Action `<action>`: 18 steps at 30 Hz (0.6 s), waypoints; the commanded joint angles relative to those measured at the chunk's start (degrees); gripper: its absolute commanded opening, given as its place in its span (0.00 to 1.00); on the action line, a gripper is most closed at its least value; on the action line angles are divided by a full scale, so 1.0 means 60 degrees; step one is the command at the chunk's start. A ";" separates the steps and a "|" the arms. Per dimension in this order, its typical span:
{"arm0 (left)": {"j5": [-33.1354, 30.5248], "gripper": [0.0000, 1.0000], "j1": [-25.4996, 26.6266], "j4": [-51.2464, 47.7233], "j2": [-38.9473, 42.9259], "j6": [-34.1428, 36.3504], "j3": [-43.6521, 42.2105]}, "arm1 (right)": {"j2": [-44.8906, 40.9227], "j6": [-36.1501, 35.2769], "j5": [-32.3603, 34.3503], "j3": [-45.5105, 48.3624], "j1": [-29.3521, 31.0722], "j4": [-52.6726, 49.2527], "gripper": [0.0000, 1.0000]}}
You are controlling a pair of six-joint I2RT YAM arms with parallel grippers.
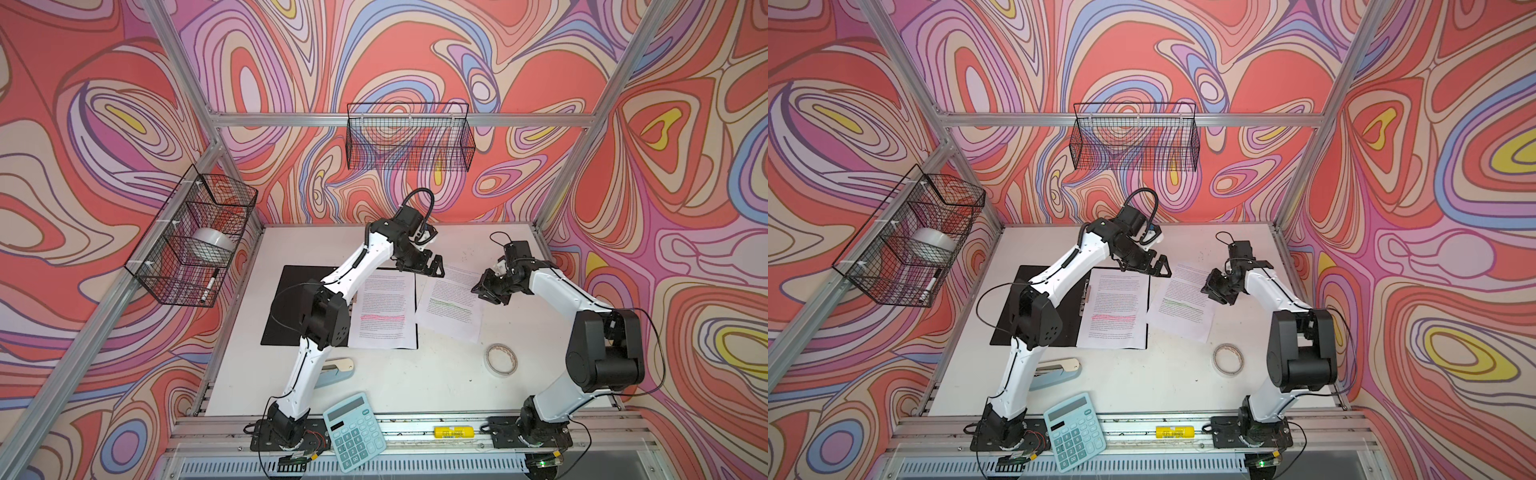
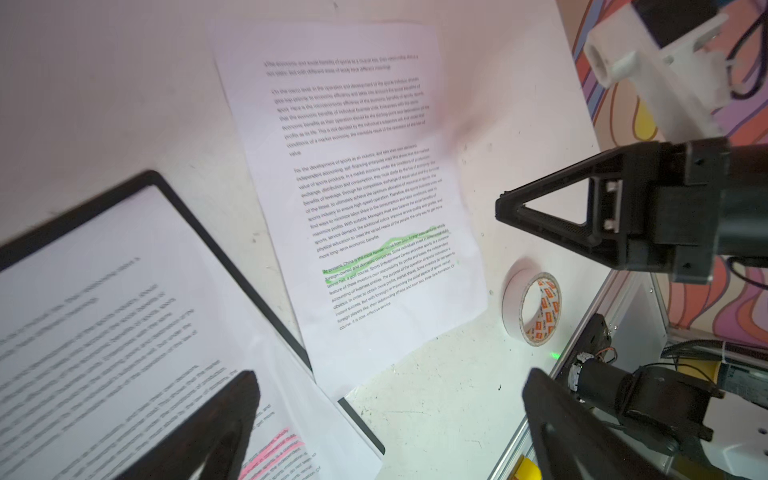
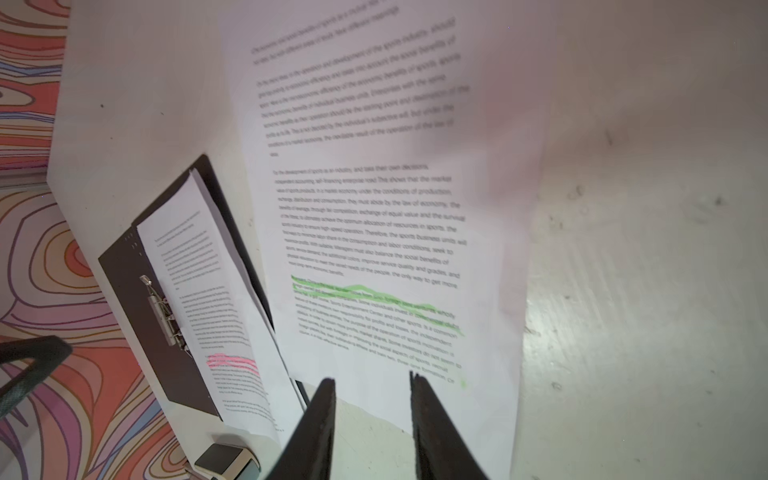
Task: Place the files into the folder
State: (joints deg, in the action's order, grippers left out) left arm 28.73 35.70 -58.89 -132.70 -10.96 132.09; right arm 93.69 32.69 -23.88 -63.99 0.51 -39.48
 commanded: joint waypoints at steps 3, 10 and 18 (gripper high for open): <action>-0.0120 1.00 0.0365 -0.0728 -0.0786 0.0071 0.0384 | -0.0442 0.0084 -0.0092 0.0976 -0.0424 0.0080 0.33; -0.0440 1.00 0.0535 -0.0880 -0.1371 -0.0355 0.0412 | -0.0814 -0.0003 -0.0005 0.1748 -0.0903 0.0089 0.34; -0.0602 1.00 0.0685 -0.0940 -0.1790 -0.0440 0.0543 | -0.0633 -0.0043 -0.0383 0.2330 -0.1195 0.0536 0.35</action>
State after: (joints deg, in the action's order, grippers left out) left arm 26.02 39.20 -62.15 -141.84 -12.71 133.51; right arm 89.84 32.64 -24.97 -51.09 -6.07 -38.17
